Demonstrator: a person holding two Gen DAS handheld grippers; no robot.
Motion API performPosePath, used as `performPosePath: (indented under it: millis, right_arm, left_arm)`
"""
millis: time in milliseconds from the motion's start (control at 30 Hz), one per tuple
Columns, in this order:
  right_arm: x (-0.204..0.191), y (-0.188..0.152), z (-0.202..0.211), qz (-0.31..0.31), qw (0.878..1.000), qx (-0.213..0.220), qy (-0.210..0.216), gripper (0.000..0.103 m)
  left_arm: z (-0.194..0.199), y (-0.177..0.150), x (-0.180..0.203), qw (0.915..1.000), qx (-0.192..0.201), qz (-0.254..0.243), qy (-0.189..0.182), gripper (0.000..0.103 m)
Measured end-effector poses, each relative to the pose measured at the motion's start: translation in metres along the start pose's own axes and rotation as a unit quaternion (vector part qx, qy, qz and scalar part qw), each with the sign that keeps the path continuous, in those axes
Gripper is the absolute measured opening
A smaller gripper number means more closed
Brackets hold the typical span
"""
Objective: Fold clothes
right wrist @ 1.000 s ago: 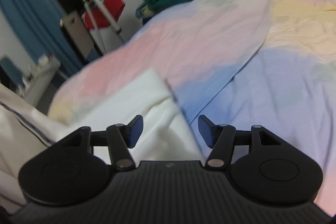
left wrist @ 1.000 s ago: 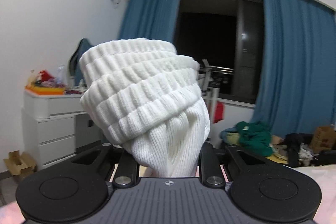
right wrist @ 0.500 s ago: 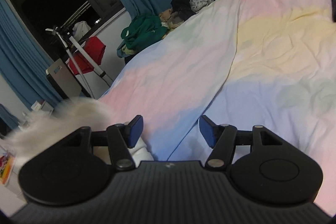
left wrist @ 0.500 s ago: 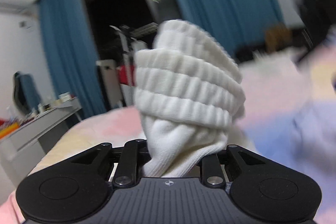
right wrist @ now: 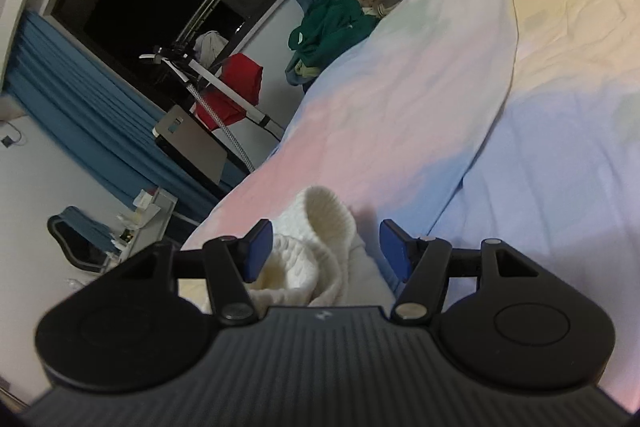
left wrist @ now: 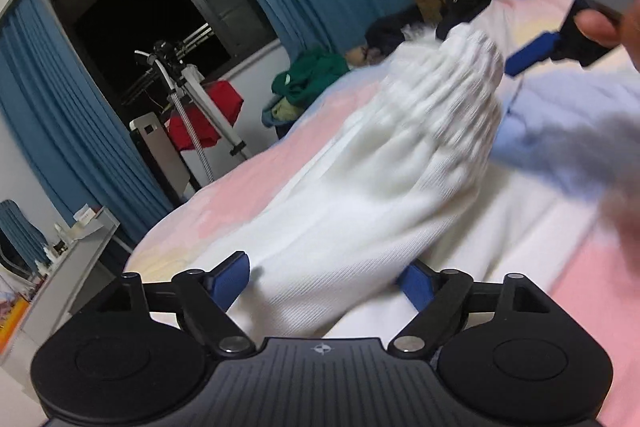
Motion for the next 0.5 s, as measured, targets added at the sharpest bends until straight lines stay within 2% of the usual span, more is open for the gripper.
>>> performPosePath:
  millis: [67, 167, 267, 300, 367, 433, 500]
  right_arm:
    - [0.001, -0.001, -0.001, -0.011, 1.000, -0.002, 0.012, 0.063]
    - [-0.005, -0.007, 0.000, -0.021, 0.999, -0.009, 0.031, 0.063]
    - [-0.017, -0.017, 0.004, -0.014, 0.999, -0.014, 0.036, 0.065]
    - [-0.021, -0.021, 0.006, -0.007, 0.999, -0.014, 0.034, 0.070]
    - [-0.029, -0.028, 0.007, 0.012, 1.000, -0.016, 0.021, 0.071]
    - [-0.032, -0.034, 0.005, 0.020, 1.000, -0.023, 0.001, 0.071]
    - [-0.031, -0.040, 0.004, 0.010, 0.999, -0.036, -0.002, 0.072]
  left_arm:
    - [0.005, -0.012, -0.015, 0.9999, -0.010, 0.013, 0.000, 0.084]
    - [0.000, -0.051, -0.060, 0.9981, -0.016, 0.058, 0.012, 0.083]
    - [-0.019, -0.073, -0.100, 0.9910, -0.051, 0.124, -0.003, 0.083]
    - [-0.023, -0.079, -0.109, 0.9872, -0.063, 0.146, -0.011, 0.083]
    - [-0.030, -0.083, -0.125, 0.9828, -0.068, 0.171, -0.020, 0.082]
    - [-0.034, -0.081, -0.137, 0.9824, -0.064, 0.175, -0.012, 0.082]
    - [-0.046, -0.071, -0.147, 0.9824, -0.061, 0.176, -0.010, 0.082]
Point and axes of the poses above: each gripper's, at about its wrist camera, not at the fingertips, and z roughly against the way its jaws point, x to its right, y to its top, the point moved 2 cm from there along -z, roughly the way its jaws point, and after that the axes turned 15 degrees about -x, right-handed, at the moved point
